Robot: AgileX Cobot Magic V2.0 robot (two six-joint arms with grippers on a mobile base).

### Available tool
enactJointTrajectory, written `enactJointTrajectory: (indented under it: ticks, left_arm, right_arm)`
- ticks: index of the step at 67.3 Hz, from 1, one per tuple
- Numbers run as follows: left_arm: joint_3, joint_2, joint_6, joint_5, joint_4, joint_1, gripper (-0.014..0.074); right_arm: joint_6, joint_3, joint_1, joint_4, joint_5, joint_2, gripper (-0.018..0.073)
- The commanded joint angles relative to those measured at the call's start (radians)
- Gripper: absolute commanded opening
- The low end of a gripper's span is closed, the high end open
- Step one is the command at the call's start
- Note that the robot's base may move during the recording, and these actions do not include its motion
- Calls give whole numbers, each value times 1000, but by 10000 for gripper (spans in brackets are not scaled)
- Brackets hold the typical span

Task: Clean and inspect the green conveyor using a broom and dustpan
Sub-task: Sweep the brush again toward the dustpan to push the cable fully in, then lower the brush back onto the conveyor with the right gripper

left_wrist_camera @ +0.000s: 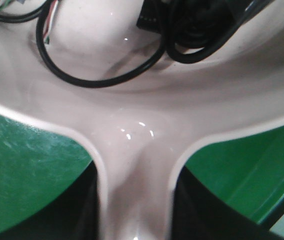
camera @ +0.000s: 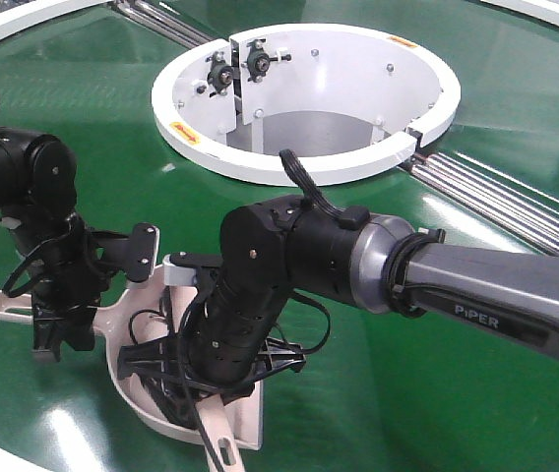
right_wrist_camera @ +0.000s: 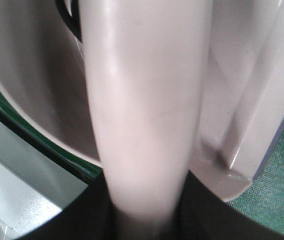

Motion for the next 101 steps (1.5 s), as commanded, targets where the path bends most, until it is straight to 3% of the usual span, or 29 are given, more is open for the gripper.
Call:
enactJointTrajectory:
  ticks: [1, 19, 33, 59, 85, 101]
  left_arm:
    - [-27, -48, -17, -4, -21, -4, -6]
    - [-27, -48, -17, -4, -21, -4, -6]
    - [-27, -48, -17, -4, -21, -4, -6]
    - [-27, -48, -17, -4, -21, -4, -6]
    - [-27, -48, -17, -4, -21, -4, -6]
    - [-27, -48, -17, -4, -21, -4, -6]
  right_arm:
    - [-10, -34, -3, -25, 2, -51, -2]
    - [40, -34, -16, -224, 54, -102, -2]
    - [30, -34, -100, -334, 100, -198, -2]
    - [-250, -17, -364, -342, 167, -357, -2]
    - [-494, 284, -673, -256, 40, -478, -2]
    - [-587, 382, -726, -240, 26, -480, -2]
